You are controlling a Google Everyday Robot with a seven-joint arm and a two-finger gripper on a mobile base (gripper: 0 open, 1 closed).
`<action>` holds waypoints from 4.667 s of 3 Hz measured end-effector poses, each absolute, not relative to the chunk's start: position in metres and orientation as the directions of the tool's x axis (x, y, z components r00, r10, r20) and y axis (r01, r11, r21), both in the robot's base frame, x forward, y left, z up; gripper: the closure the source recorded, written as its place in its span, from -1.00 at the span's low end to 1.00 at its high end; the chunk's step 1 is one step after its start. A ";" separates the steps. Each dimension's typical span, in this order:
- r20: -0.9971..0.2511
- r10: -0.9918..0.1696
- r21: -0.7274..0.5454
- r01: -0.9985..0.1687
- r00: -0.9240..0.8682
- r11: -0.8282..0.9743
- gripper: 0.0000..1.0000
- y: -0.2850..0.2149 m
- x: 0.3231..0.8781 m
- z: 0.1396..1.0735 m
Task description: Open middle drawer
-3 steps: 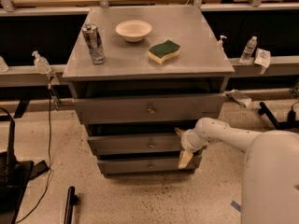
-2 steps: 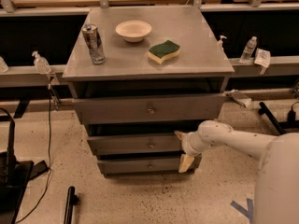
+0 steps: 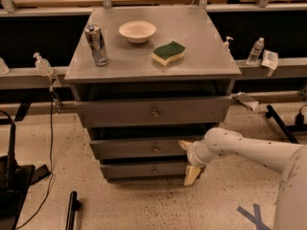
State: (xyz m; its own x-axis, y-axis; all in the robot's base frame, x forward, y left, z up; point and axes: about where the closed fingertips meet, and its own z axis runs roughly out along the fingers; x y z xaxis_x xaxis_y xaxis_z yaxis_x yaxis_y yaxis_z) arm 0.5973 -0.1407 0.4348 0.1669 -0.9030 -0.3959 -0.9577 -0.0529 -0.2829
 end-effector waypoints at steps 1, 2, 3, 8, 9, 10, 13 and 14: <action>-0.398 -0.899 -0.311 -0.949 0.183 -0.056 -1.00 -0.136 0.606 0.443; -0.398 -0.899 -0.314 -0.948 0.185 -0.056 -1.00 -0.135 0.607 0.444; -0.389 -0.907 -0.303 -0.952 0.160 -0.038 -1.00 -0.138 0.625 0.430; -0.409 -0.905 -0.258 -0.966 0.122 -0.013 -0.11 -0.132 0.641 0.418; -0.425 -0.896 -0.234 -0.972 0.133 -0.034 -0.14 -0.129 0.618 0.430; -0.438 -0.890 -0.177 -0.983 0.129 -0.055 -0.12 -0.132 0.587 0.434; -0.495 -0.865 -0.027 -0.996 0.082 -0.079 -0.20 -0.154 0.509 0.465; -0.499 -0.860 -0.095 -0.993 0.111 -0.073 0.23 -0.151 0.529 0.482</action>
Offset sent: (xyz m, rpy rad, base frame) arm 0.0582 0.0033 0.0062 -0.0023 -0.0658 -0.0314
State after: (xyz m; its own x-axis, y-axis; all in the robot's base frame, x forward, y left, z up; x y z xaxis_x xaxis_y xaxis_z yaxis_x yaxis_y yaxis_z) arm 0.5288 -0.1510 0.4821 0.1113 -0.8595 -0.4989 -0.9928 -0.0733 -0.0951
